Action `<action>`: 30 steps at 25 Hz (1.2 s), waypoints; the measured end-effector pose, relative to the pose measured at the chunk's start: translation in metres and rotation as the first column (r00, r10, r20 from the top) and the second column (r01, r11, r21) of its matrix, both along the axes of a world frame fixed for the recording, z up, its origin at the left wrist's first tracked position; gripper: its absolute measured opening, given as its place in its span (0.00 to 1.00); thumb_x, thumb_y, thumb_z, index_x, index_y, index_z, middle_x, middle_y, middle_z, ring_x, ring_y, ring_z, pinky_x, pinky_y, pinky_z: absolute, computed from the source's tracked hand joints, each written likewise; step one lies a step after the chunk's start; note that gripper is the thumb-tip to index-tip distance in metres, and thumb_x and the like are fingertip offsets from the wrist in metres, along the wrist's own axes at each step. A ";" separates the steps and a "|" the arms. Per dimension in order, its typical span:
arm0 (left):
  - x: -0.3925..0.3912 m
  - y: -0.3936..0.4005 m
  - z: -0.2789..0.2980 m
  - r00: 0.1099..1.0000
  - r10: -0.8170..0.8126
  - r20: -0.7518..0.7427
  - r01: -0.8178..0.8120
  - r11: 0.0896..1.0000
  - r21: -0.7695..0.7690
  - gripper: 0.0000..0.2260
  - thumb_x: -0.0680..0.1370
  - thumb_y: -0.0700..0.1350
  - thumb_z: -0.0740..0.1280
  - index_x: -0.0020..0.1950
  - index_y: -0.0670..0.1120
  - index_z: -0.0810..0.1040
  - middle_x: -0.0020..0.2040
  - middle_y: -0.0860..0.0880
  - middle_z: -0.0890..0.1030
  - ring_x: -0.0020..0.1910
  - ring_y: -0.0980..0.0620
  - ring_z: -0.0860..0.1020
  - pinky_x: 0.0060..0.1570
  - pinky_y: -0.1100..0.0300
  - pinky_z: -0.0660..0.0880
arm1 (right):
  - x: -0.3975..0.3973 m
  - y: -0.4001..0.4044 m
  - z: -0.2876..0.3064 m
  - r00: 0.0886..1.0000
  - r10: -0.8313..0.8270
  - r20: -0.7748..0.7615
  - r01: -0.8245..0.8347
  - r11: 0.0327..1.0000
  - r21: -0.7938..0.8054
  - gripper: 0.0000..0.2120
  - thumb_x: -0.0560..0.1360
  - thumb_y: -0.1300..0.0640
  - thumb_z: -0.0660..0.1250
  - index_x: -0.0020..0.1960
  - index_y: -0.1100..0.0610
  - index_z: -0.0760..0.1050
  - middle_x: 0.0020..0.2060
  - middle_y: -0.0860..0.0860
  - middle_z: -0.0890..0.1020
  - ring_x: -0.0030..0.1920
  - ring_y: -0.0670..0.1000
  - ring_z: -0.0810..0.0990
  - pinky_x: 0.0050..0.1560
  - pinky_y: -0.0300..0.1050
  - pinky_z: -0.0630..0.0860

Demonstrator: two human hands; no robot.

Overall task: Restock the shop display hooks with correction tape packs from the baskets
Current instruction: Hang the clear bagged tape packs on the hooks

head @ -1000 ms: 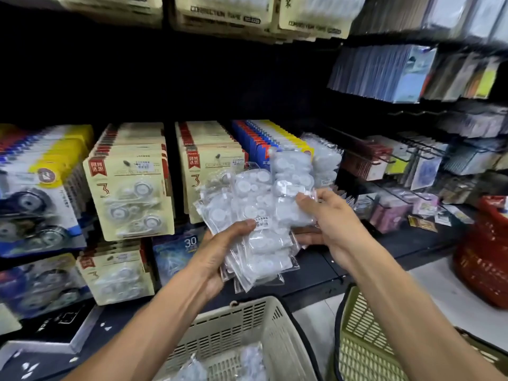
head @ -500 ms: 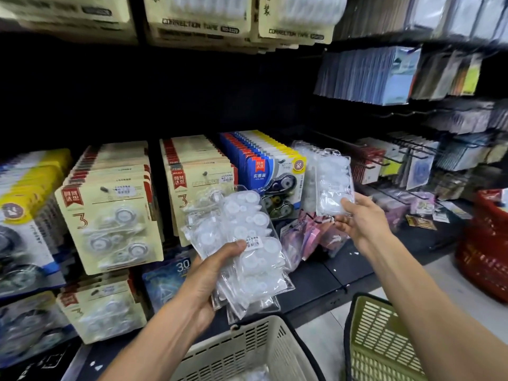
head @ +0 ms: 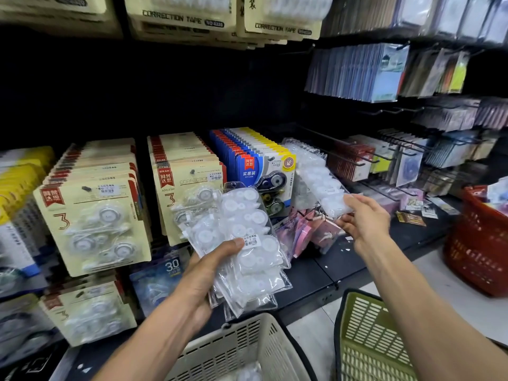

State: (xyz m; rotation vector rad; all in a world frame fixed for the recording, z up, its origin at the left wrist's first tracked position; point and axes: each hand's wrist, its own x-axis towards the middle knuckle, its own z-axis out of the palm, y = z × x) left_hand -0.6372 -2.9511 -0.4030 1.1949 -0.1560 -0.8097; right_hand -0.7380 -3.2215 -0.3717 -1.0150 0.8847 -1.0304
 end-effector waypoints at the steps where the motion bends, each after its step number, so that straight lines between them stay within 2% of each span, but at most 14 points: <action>1: -0.001 0.000 0.001 1.000 -0.010 0.001 0.010 1.000 -0.008 0.43 0.51 0.54 0.83 0.65 0.46 0.80 0.54 0.46 0.87 0.53 0.44 0.85 0.35 0.57 0.81 | -0.001 0.001 0.000 1.000 0.002 -0.004 -0.002 1.000 -0.005 0.06 0.77 0.62 0.71 0.44 0.55 0.77 0.32 0.55 0.76 0.23 0.46 0.73 0.24 0.40 0.77; 3: -0.001 -0.001 0.002 1.000 -0.006 -0.002 0.006 1.000 -0.013 0.41 0.53 0.52 0.84 0.64 0.46 0.81 0.53 0.46 0.87 0.52 0.44 0.85 0.32 0.59 0.80 | -0.003 0.001 0.001 1.000 -0.002 -0.002 0.002 1.000 -0.012 0.05 0.79 0.62 0.69 0.44 0.55 0.77 0.33 0.55 0.75 0.25 0.47 0.73 0.25 0.40 0.79; 5: -0.001 -0.001 0.002 1.000 0.008 -0.006 -0.008 1.000 -0.010 0.40 0.54 0.52 0.84 0.64 0.45 0.80 0.54 0.45 0.87 0.54 0.44 0.84 0.35 0.57 0.81 | -0.007 0.000 0.002 1.000 -0.020 0.013 0.020 0.999 -0.028 0.05 0.79 0.62 0.68 0.45 0.55 0.77 0.32 0.54 0.74 0.25 0.47 0.72 0.24 0.39 0.77; 8: 0.001 -0.003 0.001 1.000 0.009 -0.011 -0.009 1.000 -0.012 0.40 0.52 0.53 0.83 0.63 0.45 0.81 0.53 0.45 0.87 0.55 0.43 0.84 0.37 0.55 0.81 | -0.015 -0.004 0.005 0.995 -0.039 0.090 0.045 0.997 -0.064 0.02 0.80 0.61 0.67 0.53 0.57 0.77 0.33 0.53 0.75 0.22 0.43 0.72 0.23 0.37 0.74; 9: 0.002 -0.004 0.000 1.000 0.009 -0.006 -0.009 1.000 -0.014 0.39 0.52 0.53 0.82 0.62 0.45 0.82 0.53 0.45 0.87 0.55 0.43 0.84 0.40 0.54 0.82 | -0.016 -0.005 0.007 0.993 -0.040 0.109 0.048 0.996 -0.070 0.04 0.80 0.61 0.67 0.55 0.58 0.77 0.33 0.54 0.75 0.23 0.44 0.73 0.25 0.38 0.75; 12: 0.002 -0.005 0.000 1.000 0.004 0.005 -0.004 1.000 -0.010 0.45 0.48 0.58 0.85 0.63 0.46 0.81 0.57 0.45 0.86 0.60 0.42 0.82 0.60 0.41 0.78 | -0.014 -0.004 0.010 0.994 -0.018 0.110 0.029 0.995 -0.096 0.05 0.80 0.60 0.67 0.56 0.57 0.76 0.34 0.54 0.76 0.25 0.45 0.74 0.29 0.39 0.79; 13: 0.001 -0.006 -0.001 1.000 0.008 0.014 -0.008 1.000 -0.010 0.47 0.46 0.59 0.85 0.64 0.46 0.81 0.58 0.45 0.86 0.61 0.42 0.81 0.62 0.41 0.77 | -0.013 -0.003 0.010 0.995 -0.012 0.099 0.022 0.995 -0.098 0.06 0.80 0.60 0.68 0.56 0.58 0.76 0.34 0.54 0.76 0.26 0.45 0.74 0.30 0.39 0.80; 14: 0.000 -0.006 -0.001 1.000 0.010 0.019 -0.010 1.000 -0.006 0.47 0.46 0.59 0.84 0.64 0.46 0.81 0.58 0.45 0.85 0.61 0.42 0.81 0.58 0.44 0.79 | -0.012 -0.002 0.009 0.995 -0.013 0.094 0.022 0.995 -0.098 0.06 0.80 0.61 0.67 0.57 0.58 0.76 0.34 0.54 0.75 0.26 0.45 0.74 0.30 0.39 0.80; 17: -0.002 -0.006 0.001 1.000 0.004 -0.012 -0.004 0.999 -0.032 0.45 0.47 0.55 0.81 0.63 0.44 0.81 0.55 0.43 0.86 0.54 0.43 0.84 0.33 0.57 0.81 | -0.009 0.000 0.010 0.995 -0.016 0.101 0.026 0.995 -0.092 0.07 0.81 0.61 0.67 0.58 0.59 0.76 0.34 0.54 0.75 0.25 0.45 0.74 0.29 0.39 0.80; 18: -0.002 -0.006 0.002 1.000 0.009 -0.011 -0.009 0.999 -0.032 0.46 0.47 0.56 0.82 0.64 0.45 0.80 0.56 0.43 0.86 0.54 0.43 0.83 0.32 0.57 0.81 | -0.008 0.000 0.010 0.995 -0.014 0.101 0.023 0.996 -0.089 0.07 0.81 0.61 0.67 0.58 0.58 0.76 0.34 0.54 0.75 0.25 0.45 0.74 0.30 0.39 0.80; 21: 0.000 -0.008 -0.001 0.999 0.034 0.002 -0.034 0.999 -0.010 0.49 0.44 0.58 0.84 0.65 0.46 0.80 0.57 0.44 0.85 0.57 0.43 0.83 0.52 0.47 0.82 | -0.008 -0.002 0.011 0.995 0.012 0.099 -0.004 0.997 -0.076 0.08 0.81 0.62 0.66 0.60 0.58 0.75 0.34 0.54 0.74 0.27 0.47 0.74 0.32 0.41 0.82; 22: 0.000 -0.008 -0.002 0.999 0.039 0.004 -0.039 0.999 -0.003 0.49 0.44 0.58 0.84 0.64 0.46 0.80 0.57 0.45 0.85 0.58 0.43 0.83 0.55 0.46 0.81 | -0.008 -0.002 0.011 0.995 0.022 0.100 -0.015 0.997 -0.072 0.08 0.81 0.62 0.66 0.60 0.58 0.75 0.34 0.55 0.74 0.28 0.47 0.74 0.34 0.42 0.83; 26: 0.003 -0.009 -0.006 0.999 0.032 0.010 -0.032 0.999 -0.009 0.49 0.45 0.59 0.84 0.65 0.47 0.80 0.58 0.46 0.85 0.59 0.44 0.82 0.59 0.44 0.79 | -0.009 -0.004 0.010 0.997 0.034 0.072 -0.030 0.998 -0.055 0.10 0.80 0.66 0.66 0.60 0.60 0.75 0.36 0.56 0.76 0.26 0.47 0.75 0.33 0.44 0.83; 30: 0.004 -0.009 -0.007 0.999 0.044 0.021 -0.044 0.999 -0.001 0.53 0.42 0.60 0.85 0.66 0.47 0.79 0.57 0.46 0.86 0.60 0.42 0.82 0.60 0.43 0.78 | -0.010 -0.004 0.009 0.998 0.026 0.061 -0.023 0.998 -0.051 0.10 0.80 0.66 0.66 0.61 0.60 0.76 0.37 0.56 0.76 0.25 0.46 0.75 0.31 0.41 0.81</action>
